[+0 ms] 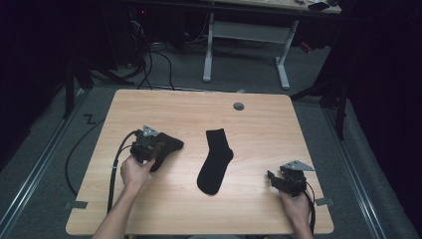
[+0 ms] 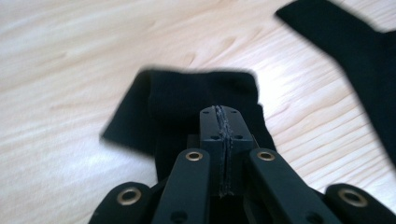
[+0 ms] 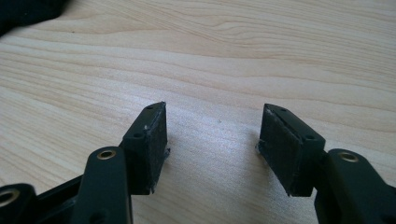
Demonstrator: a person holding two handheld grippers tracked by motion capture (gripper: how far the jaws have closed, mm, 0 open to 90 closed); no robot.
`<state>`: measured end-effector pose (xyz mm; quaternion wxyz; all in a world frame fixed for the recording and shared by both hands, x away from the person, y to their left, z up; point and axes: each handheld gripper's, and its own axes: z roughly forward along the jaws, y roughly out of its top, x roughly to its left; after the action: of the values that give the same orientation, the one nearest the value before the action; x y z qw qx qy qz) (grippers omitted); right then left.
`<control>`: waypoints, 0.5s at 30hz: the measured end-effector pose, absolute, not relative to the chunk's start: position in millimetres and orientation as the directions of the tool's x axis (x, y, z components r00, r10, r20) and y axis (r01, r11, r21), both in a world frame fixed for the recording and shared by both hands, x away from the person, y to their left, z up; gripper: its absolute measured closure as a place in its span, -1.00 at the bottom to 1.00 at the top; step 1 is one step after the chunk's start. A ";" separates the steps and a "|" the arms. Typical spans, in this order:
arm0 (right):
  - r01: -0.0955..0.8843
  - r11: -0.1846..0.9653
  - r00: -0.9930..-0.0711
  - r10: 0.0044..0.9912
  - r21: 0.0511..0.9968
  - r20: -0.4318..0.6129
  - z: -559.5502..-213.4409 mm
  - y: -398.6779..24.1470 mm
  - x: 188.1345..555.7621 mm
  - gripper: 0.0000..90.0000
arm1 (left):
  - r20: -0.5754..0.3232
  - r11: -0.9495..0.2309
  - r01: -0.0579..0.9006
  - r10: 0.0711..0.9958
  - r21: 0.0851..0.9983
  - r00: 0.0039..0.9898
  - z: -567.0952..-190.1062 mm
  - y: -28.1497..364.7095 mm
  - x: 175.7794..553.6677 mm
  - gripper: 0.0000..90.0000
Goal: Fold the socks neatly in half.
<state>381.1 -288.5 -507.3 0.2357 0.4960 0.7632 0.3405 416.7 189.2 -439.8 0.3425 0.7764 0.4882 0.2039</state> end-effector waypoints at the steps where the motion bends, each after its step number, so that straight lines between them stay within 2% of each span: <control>1: 0.596 0.276 -0.397 0.917 0.754 -0.022 -507.3 -288.5 381.1 -0.07 | -0.017 -0.291 0.612 0.895 0.736 0.446 -436.1 187.1 416.6 0.98; 15: 0.595 0.278 -0.400 0.916 0.754 -0.022 -507.4 -288.5 381.2 -0.08 | -0.076 -0.248 0.542 0.860 0.803 0.505 -385.5 161.9 421.4 0.98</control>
<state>381.2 -288.5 -507.4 0.2352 0.4946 0.7640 0.3411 421.4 161.9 -385.5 0.4081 0.7656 0.4577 0.1945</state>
